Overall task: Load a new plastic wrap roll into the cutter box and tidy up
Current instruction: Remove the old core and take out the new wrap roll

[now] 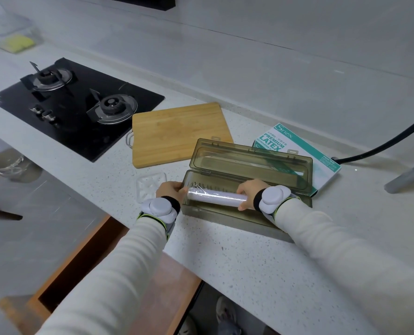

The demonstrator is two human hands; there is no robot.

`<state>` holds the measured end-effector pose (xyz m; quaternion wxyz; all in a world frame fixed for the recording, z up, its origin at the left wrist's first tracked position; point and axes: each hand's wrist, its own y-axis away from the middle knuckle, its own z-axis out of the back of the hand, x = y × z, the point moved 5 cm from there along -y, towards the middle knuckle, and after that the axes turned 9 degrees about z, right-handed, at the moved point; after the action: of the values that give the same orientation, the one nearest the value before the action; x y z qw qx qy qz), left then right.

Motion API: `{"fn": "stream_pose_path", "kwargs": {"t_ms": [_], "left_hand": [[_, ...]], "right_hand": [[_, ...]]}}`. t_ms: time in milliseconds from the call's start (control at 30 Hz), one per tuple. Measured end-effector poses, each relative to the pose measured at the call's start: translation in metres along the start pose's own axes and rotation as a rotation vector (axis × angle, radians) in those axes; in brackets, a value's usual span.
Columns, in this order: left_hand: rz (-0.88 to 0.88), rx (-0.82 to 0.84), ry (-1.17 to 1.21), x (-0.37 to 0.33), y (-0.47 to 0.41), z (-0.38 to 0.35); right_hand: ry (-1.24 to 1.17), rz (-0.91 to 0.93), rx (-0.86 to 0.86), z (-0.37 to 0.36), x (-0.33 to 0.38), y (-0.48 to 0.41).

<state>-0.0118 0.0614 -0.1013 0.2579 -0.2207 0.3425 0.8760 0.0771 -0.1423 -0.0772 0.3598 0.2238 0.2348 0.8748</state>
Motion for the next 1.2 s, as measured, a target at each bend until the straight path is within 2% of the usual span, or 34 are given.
{"fn": "stream_pose_path", "kwargs": {"t_ms": [900,1200], "left_hand": [[0.002,-0.005,0.007,-0.004,0.009,0.002],[-0.005,0.030,0.008,-0.004,0.012,0.004]], "right_hand": [[-0.051,-0.030,0.050,-0.023,-0.004,-0.015],[-0.082,0.004,-0.078,0.003,0.012,-0.014]]}}
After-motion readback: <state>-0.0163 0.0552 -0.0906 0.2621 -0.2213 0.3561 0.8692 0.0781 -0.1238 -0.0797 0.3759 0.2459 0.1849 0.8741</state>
